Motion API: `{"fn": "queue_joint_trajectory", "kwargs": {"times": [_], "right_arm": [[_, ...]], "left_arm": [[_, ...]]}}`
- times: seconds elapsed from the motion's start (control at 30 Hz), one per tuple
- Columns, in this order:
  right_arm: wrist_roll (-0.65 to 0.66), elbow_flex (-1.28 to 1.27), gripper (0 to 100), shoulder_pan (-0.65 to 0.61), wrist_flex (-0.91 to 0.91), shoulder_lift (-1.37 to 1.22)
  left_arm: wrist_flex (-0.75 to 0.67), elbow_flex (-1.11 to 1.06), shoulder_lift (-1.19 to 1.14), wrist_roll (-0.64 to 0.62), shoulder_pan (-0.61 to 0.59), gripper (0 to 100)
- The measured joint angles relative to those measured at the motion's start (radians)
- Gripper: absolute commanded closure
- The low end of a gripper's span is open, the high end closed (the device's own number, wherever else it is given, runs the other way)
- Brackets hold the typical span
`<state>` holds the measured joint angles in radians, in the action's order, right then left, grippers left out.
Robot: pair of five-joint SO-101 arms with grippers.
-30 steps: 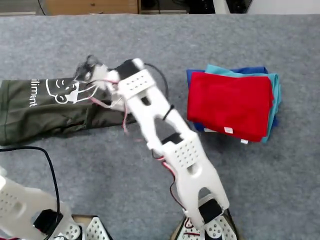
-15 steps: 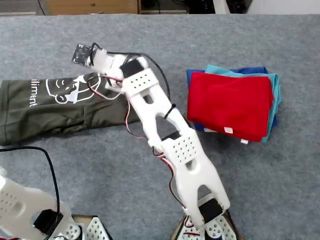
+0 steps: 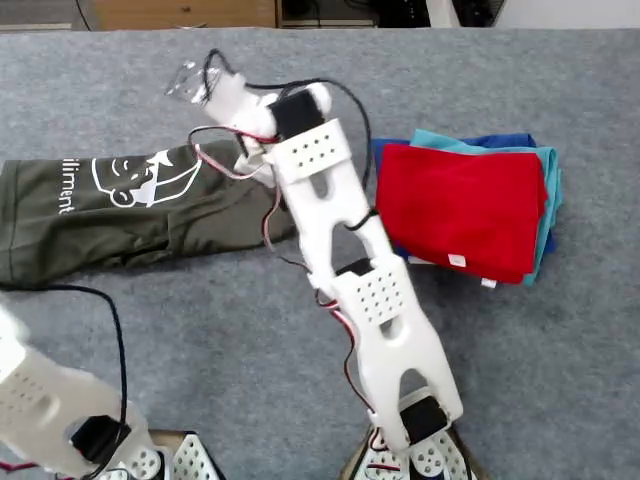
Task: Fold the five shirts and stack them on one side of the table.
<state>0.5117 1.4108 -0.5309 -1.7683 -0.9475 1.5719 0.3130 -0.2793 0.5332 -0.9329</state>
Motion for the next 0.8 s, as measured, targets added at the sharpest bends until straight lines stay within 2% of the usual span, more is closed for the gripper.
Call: {"fn": "queue_joint_trajectory", "kwargs": {"times": [0.13,0.33,0.57,0.73,0.8], "right_arm": [[-0.003,-0.012,99.7,0.014,-0.002,0.028],[-0.003,-0.066,99.7,0.017,-0.002,0.038],[-0.003,-0.072,99.7,0.017,-0.003,0.038],[-0.003,-0.072,99.7,0.017,-0.003,0.038],[-0.003,-0.072,99.7,0.017,-0.003,0.038]], "left_arm": [[-0.098,0.066,-0.087,-0.020,0.051,79],[-0.127,0.333,-0.327,-0.157,0.052,78],[-0.127,0.695,-0.724,-0.169,0.052,78],[-0.123,0.928,-0.905,-0.169,0.069,79],[-0.123,0.999,-0.959,-0.169,0.078,82]]}}
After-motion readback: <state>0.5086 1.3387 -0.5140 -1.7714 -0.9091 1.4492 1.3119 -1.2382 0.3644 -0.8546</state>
